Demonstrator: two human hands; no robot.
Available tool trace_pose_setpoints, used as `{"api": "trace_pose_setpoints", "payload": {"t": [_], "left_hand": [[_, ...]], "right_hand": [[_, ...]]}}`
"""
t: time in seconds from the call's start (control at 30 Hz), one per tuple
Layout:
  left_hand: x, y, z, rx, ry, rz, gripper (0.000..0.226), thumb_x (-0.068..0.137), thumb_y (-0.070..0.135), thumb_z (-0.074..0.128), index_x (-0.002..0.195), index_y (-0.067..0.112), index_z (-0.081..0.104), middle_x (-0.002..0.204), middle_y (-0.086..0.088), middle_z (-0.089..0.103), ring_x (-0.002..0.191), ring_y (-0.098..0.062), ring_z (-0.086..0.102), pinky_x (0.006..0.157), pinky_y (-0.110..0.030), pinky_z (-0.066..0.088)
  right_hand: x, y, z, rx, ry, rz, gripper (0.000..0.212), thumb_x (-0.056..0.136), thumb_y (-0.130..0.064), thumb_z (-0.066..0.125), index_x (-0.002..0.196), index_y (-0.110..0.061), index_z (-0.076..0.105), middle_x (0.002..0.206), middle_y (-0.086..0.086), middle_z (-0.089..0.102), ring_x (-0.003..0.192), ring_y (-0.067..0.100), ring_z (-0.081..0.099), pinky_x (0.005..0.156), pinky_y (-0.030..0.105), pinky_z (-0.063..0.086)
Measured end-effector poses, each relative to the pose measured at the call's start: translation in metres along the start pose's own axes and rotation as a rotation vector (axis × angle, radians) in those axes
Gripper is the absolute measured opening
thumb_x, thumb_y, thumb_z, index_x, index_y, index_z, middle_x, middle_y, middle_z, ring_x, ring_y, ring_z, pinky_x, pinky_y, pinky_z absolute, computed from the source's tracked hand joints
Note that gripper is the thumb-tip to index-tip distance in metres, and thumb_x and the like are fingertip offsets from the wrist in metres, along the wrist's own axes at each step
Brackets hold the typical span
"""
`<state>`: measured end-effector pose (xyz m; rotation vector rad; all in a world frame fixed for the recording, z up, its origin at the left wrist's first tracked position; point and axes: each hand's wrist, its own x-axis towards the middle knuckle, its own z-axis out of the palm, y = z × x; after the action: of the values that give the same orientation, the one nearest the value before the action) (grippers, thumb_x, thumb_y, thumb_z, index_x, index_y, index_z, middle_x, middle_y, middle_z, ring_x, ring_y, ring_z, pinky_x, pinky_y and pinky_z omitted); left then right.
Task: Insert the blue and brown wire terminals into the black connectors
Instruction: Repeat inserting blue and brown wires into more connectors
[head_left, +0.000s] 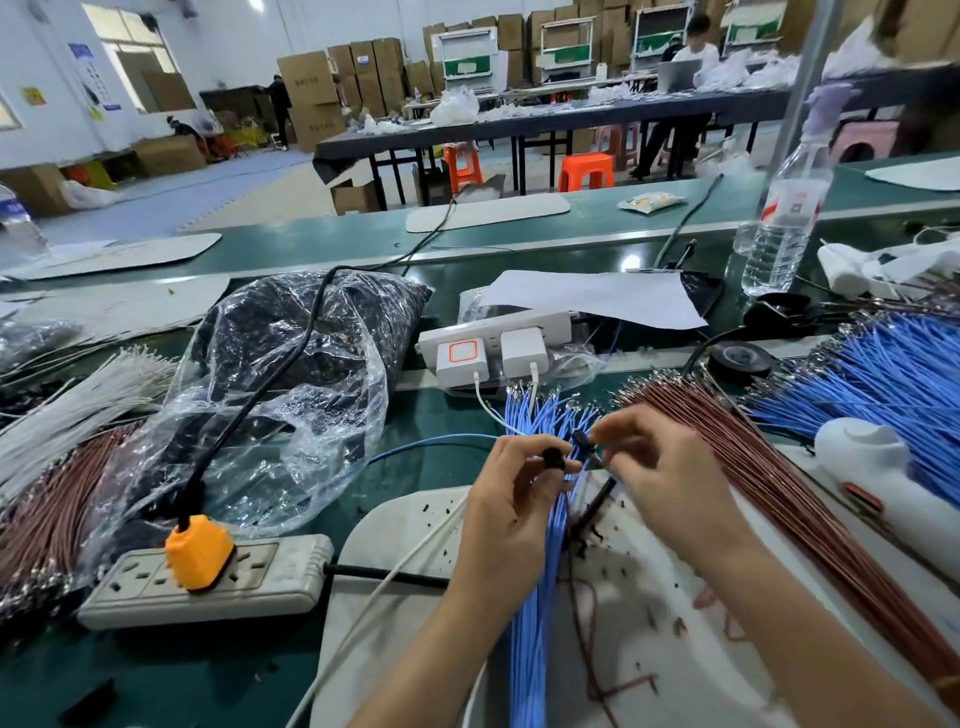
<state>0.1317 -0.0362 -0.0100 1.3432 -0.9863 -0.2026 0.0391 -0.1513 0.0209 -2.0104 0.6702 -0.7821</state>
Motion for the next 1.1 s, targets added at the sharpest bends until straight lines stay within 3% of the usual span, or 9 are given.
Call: {"api": "trace_pose_setpoints", "payload": {"t": [0.1,0.17,0.27,0.37,0.6,0.8,0.9,1.0,1.1], "left_hand": [[0.000,-0.004,0.000,-0.074,0.023,-0.068,0.022,0.090,0.009,0.050,0.100,0.026,0.061,0.097,0.000,0.066,0.091,-0.019,0.068,0.085,-0.028,0.052],[0.000,-0.006,-0.001,-0.120,0.022,-0.111,0.018,0.089,0.009,0.051,0.100,0.020,0.060,0.091,0.009,0.067,0.089,-0.017,0.069,0.085,-0.028,0.053],[0.001,-0.005,-0.002,-0.161,0.025,-0.132,0.018,0.091,0.003,0.052,0.101,0.016,0.060,0.090,0.013,0.067,0.087,-0.016,0.069,0.086,-0.030,0.054],[0.002,-0.005,-0.004,-0.169,0.028,-0.139,0.021,0.094,-0.005,0.051,0.101,0.013,0.060,0.089,0.011,0.067,0.086,-0.016,0.069,0.083,-0.025,0.053],[0.002,-0.002,-0.003,-0.195,0.035,-0.150,0.021,0.094,-0.005,0.052,0.100,0.013,0.061,0.085,0.009,0.066,0.084,-0.017,0.069,0.080,-0.023,0.052],[0.002,-0.001,-0.004,-0.196,0.022,-0.157,0.021,0.094,-0.003,0.053,0.101,0.015,0.062,0.084,0.008,0.068,0.084,-0.016,0.069,0.079,-0.021,0.052],[0.002,-0.002,-0.005,-0.202,0.017,-0.169,0.020,0.094,-0.003,0.052,0.102,0.013,0.062,0.084,0.008,0.067,0.083,-0.014,0.069,0.078,-0.020,0.052],[0.002,-0.002,-0.005,-0.211,0.021,-0.170,0.020,0.094,-0.004,0.052,0.102,0.011,0.063,0.087,0.002,0.067,0.083,-0.013,0.069,0.077,-0.018,0.052],[0.002,-0.003,-0.005,-0.215,0.020,-0.164,0.020,0.094,-0.004,0.053,0.103,0.011,0.063,0.088,0.000,0.068,0.084,-0.014,0.069,0.077,-0.019,0.052]], "right_hand": [[0.040,-0.010,-0.005,-0.213,0.065,-0.053,0.030,0.087,0.009,0.051,0.091,-0.013,0.071,0.083,0.000,0.068,0.053,-0.006,0.052,0.054,0.000,0.038],[0.073,-0.010,0.001,-0.395,-0.009,-0.052,0.030,0.091,0.009,0.046,0.102,-0.004,0.071,0.096,0.010,0.068,0.061,0.000,0.051,0.057,0.001,0.036],[0.114,0.005,0.003,-0.636,-0.148,0.082,0.032,0.091,0.007,0.045,0.109,-0.006,0.069,0.116,0.015,0.065,0.100,0.026,0.061,0.087,0.026,0.048],[0.128,0.017,0.000,-0.837,-0.294,0.124,0.026,0.089,0.003,0.053,0.103,-0.009,0.071,0.111,0.016,0.067,0.101,0.031,0.062,0.089,0.038,0.051],[0.130,0.029,-0.001,-0.877,-0.342,0.018,0.027,0.087,0.004,0.052,0.095,-0.015,0.070,0.106,0.012,0.067,0.097,0.029,0.062,0.084,0.038,0.052],[0.141,0.034,-0.020,-0.663,-0.297,0.007,0.031,0.086,0.006,0.052,0.095,-0.015,0.074,0.100,0.010,0.069,0.090,0.021,0.059,0.081,0.026,0.046],[0.143,0.032,-0.031,-0.633,-0.387,0.001,0.027,0.086,0.002,0.059,0.087,-0.020,0.074,0.094,0.003,0.070,0.087,0.016,0.060,0.081,0.027,0.046],[0.141,0.034,-0.030,-0.717,-0.511,-0.018,0.020,0.082,-0.005,0.067,0.092,-0.022,0.074,0.091,-0.003,0.069,0.086,0.013,0.060,0.080,0.025,0.045],[0.141,0.041,-0.023,-0.842,-0.505,-0.076,0.018,0.079,-0.014,0.076,0.096,-0.015,0.073,0.092,0.000,0.066,0.087,0.015,0.058,0.080,0.025,0.045]]}}
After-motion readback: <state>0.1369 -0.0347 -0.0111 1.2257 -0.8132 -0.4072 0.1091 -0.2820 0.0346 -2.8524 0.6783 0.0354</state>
